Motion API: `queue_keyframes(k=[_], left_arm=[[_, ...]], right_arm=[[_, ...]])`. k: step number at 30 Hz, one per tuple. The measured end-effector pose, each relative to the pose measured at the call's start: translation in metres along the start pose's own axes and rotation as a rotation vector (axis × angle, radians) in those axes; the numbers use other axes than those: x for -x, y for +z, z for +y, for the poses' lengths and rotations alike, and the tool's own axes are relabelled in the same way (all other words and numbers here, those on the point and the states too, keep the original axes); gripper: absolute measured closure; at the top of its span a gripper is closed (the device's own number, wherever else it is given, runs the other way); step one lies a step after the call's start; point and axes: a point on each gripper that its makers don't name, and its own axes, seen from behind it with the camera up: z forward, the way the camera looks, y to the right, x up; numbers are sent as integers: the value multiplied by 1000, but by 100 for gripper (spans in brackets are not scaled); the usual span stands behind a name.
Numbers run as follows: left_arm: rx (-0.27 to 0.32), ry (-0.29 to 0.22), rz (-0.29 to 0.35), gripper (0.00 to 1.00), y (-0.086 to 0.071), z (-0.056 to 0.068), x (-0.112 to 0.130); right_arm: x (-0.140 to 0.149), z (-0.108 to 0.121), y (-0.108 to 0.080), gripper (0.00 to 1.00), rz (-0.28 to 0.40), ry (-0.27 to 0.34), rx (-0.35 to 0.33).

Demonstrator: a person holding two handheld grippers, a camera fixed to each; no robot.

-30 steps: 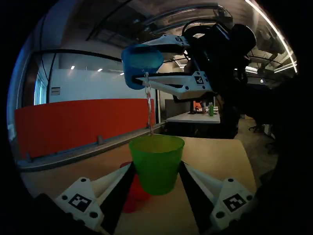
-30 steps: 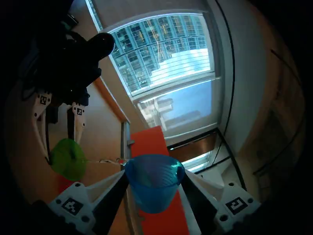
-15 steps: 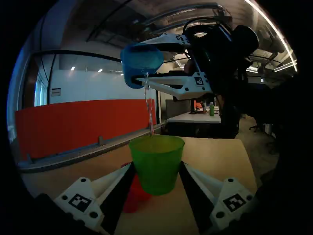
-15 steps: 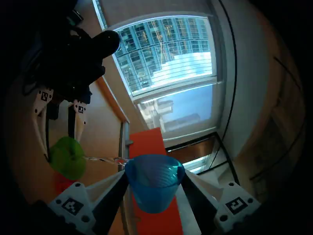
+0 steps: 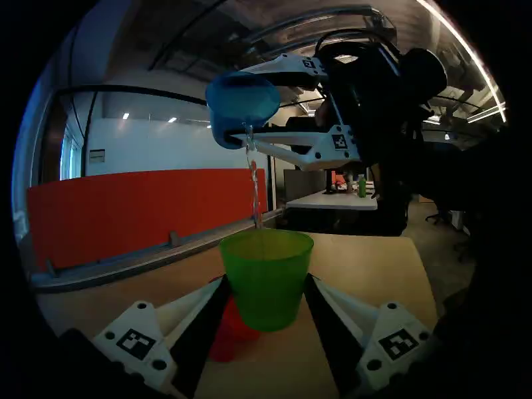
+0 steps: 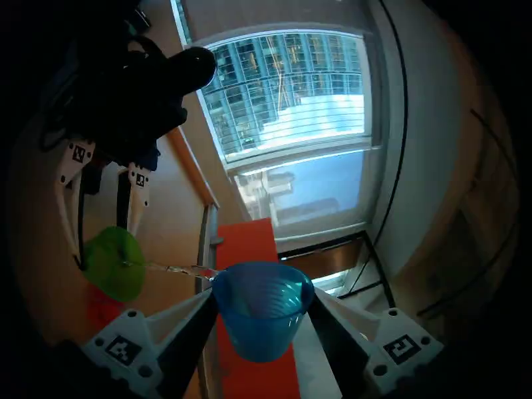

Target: Pour water

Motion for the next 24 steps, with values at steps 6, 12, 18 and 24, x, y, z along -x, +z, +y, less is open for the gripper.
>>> queue_keyframes(k=[6, 12, 18, 24], left_arm=[[-5, -3, 0, 22, 1, -1, 1], [-10, -7, -2, 22, 1, -4, 2], [-13, -11, 3, 21, -1, -6, 1], [-15, -9, 1, 22, -1, -6, 1]], right_arm=[[2, 0, 1, 10, -4, -27, 2], [2, 0, 2, 10, -6, -50, 6], [0, 2, 3, 10, -4, -78, 15], [-2, 0, 5, 10, -2, -104, 17]])
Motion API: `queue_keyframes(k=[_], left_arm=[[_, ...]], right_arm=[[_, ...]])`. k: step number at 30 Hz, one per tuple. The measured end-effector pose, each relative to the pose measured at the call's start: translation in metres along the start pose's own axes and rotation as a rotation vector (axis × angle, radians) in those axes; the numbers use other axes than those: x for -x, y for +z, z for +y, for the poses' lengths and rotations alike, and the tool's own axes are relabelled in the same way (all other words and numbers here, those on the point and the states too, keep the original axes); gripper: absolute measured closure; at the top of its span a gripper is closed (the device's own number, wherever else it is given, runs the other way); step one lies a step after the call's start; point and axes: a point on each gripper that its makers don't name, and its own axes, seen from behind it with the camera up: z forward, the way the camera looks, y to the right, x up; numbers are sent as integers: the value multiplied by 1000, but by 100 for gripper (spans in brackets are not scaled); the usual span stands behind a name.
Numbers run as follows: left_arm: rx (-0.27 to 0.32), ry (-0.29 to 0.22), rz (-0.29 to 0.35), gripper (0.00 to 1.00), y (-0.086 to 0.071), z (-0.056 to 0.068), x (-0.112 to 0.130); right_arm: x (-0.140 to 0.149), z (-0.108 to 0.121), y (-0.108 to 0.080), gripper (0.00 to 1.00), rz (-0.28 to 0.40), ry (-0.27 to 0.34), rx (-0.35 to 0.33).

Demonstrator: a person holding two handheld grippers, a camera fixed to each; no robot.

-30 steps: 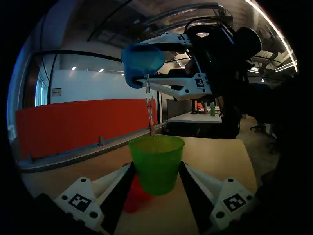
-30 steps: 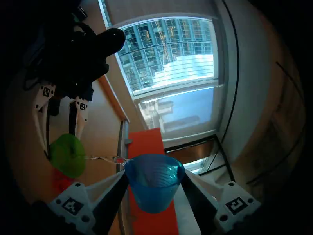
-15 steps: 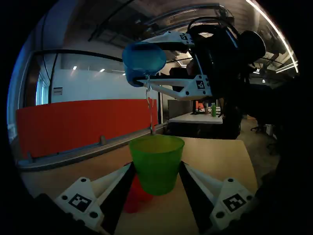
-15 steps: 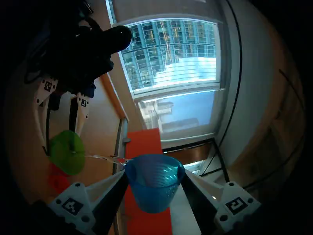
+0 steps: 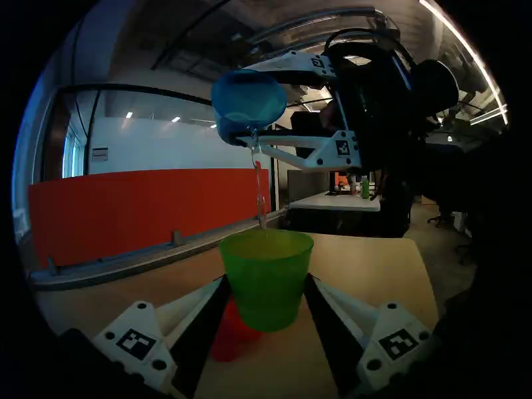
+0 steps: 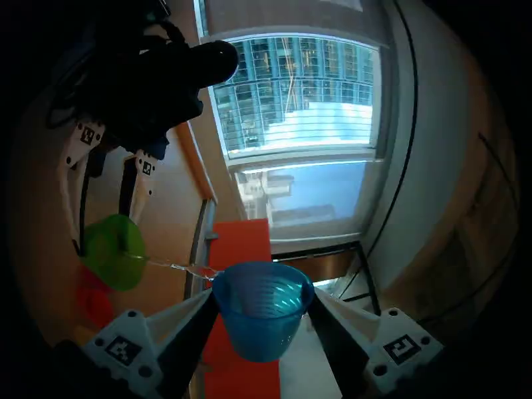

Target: Pour water

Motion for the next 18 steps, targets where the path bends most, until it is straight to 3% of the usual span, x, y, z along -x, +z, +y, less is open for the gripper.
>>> queue_keyframes(k=[18], left_arm=[[-2, -2, 1, 21, 1, -1, 0]], right_arm=[[-6, 3, 5, 10, 4, -90, 15]])
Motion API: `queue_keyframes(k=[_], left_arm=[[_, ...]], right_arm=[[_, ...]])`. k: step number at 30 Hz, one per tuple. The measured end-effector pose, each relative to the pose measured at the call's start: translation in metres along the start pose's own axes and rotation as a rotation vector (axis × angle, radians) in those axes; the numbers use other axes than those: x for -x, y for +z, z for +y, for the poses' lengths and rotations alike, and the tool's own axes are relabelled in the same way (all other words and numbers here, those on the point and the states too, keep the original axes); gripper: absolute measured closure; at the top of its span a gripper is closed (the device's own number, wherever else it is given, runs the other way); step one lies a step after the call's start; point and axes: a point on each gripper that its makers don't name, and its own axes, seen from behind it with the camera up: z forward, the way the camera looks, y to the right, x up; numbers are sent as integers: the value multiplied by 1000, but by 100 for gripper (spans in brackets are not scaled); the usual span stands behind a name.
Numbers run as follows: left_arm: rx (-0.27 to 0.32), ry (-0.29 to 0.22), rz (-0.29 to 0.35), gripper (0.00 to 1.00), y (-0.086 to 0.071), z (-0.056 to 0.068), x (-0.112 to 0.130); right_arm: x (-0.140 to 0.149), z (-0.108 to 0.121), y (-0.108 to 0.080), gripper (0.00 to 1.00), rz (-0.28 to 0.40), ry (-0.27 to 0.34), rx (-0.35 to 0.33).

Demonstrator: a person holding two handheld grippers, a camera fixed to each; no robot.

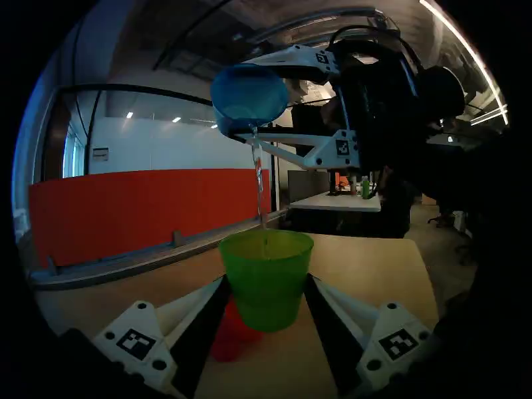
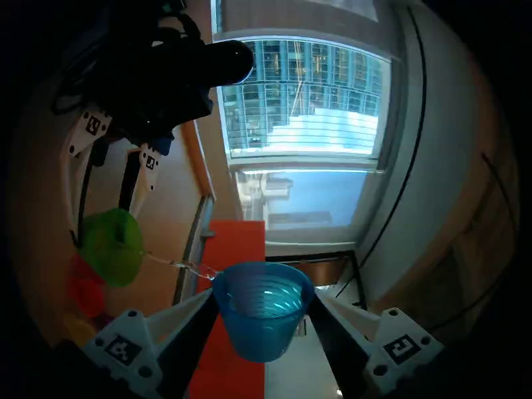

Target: Pour water

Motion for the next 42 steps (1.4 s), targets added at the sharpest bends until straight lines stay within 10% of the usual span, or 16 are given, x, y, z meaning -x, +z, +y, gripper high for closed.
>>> queue_keyframes(k=[24, 42], left_arm=[[-4, -1, 2, 22, -1, -2, -1], [-5, -3, 5, 21, -1, -1, -2]], right_arm=[[-14, 5, 7, 10, -2, -161, 36], [-9, 12, 1, 10, 7, -79, 51]])
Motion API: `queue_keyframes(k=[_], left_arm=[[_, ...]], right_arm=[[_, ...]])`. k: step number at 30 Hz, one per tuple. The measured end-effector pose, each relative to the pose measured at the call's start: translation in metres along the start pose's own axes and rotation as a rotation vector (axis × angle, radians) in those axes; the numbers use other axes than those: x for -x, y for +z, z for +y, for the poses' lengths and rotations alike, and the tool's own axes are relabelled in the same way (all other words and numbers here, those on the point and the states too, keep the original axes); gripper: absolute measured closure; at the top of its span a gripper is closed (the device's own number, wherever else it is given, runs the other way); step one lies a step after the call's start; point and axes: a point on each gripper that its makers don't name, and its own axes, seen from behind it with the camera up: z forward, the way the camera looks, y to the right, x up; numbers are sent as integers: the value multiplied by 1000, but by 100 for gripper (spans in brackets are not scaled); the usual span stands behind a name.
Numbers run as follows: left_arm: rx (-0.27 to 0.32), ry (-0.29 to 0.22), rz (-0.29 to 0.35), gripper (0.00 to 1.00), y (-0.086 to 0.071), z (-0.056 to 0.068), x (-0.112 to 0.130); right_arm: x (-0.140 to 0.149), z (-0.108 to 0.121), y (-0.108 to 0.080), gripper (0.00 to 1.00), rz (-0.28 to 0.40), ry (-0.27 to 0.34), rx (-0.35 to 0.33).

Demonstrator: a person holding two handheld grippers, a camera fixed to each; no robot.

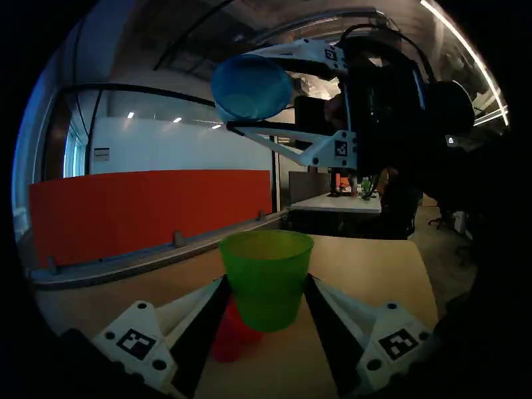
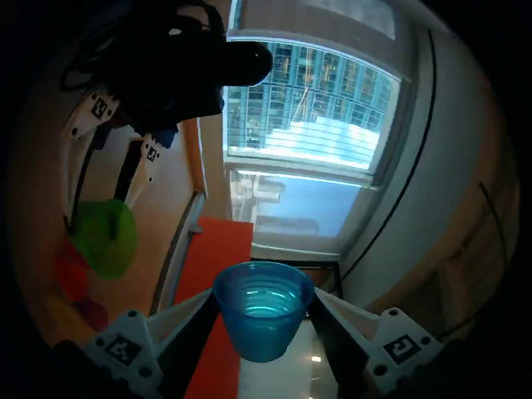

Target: Pour water

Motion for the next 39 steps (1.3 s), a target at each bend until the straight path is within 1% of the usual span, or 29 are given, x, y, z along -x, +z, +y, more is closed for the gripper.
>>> queue_keyframes(k=[2, 5, 9, 12, 18, 21, 26, 33, 36, 39], left_arm=[[0, 1, 0, 21, 0, 0, 0], [-1, 3, 0, 21, 0, 0, -1], [-3, 7, 2, 21, -1, 0, -3], [-5, 8, 3, 21, -1, -1, -4], [-8, 12, 3, 21, -2, -1, -6], [-8, 12, 5, 22, -3, -1, -7], [-10, 15, 5, 21, -3, -2, -8], [-12, 19, 6, 21, -2, -2, -10], [-14, 22, 7, 22, -3, -2, -11], [-14, 22, 6, 22, -3, -2, -11]], right_arm=[[3, 0, -2, 10, 1, 62, -2], [7, 1, -6, 10, 7, 173, -4], [9, 4, -13, 10, 18, 351, -5], [6, 4, -19, 10, 33, 488, -14], [-3, 2, -25, 10, 61, 734, -36], [-9, 3, -28, 10, 76, 848, -43], [-16, 2, -30, 10, 90, 1021, -74], [-27, 8, -31, 10, 114, 1295, -118], [-32, 7, -31, 10, 122, 1381, -142], [-34, 5, -30, 10, 124, 1440, -163]])
